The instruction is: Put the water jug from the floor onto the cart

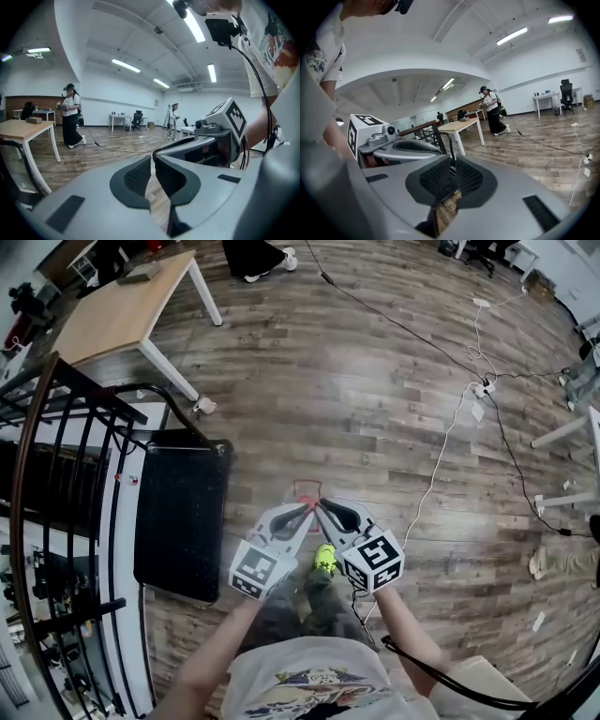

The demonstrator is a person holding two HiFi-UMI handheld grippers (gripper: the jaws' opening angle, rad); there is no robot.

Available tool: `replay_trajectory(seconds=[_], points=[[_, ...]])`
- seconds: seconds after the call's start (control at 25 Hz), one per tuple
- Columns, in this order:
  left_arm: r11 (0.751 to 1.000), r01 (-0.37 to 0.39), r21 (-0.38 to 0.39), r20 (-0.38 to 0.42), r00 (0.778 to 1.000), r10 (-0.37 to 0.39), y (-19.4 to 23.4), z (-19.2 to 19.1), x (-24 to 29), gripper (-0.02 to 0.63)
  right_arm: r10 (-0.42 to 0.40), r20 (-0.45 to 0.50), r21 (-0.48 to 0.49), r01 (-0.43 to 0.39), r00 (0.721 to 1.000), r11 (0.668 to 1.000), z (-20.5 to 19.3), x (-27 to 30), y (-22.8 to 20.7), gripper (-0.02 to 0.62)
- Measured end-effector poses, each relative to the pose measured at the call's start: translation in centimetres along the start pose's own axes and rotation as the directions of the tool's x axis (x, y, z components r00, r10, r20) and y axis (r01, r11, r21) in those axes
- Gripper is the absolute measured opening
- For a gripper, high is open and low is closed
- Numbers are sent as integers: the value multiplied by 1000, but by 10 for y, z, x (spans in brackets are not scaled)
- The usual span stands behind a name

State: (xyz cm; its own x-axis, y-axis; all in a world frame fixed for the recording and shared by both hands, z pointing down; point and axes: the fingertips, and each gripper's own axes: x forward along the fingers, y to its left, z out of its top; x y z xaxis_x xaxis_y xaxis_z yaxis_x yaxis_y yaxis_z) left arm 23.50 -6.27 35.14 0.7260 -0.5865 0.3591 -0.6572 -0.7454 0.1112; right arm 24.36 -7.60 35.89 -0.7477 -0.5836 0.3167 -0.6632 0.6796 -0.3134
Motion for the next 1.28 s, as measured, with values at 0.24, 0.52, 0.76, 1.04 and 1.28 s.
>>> replay_trajectory(seconds=[0.24,0.52,0.76,1.04,1.28], points=[[1000,19,-8,-39,999,-20,23,-44,32,15,-56,-28,6,56,998,998,-36,29,-31,31],[999,31,-14,-102,994,-32,57,-105,59,15,-96,-55,10,97,994,995,-79,71,-55,32],[998,37,-49,-140,989,-44,76,-161,78,17,-128,-88,25,130,988,991,-126,101,-74,46],[997,13,-71,-119,993,-22,97,-191,103,24,-175,-106,77,184,979,980,-165,122,-105,95],[997,-31,-73,-133,991,21,112,-225,127,51,-206,-127,95,219,970,971,-202,136,-127,95]])
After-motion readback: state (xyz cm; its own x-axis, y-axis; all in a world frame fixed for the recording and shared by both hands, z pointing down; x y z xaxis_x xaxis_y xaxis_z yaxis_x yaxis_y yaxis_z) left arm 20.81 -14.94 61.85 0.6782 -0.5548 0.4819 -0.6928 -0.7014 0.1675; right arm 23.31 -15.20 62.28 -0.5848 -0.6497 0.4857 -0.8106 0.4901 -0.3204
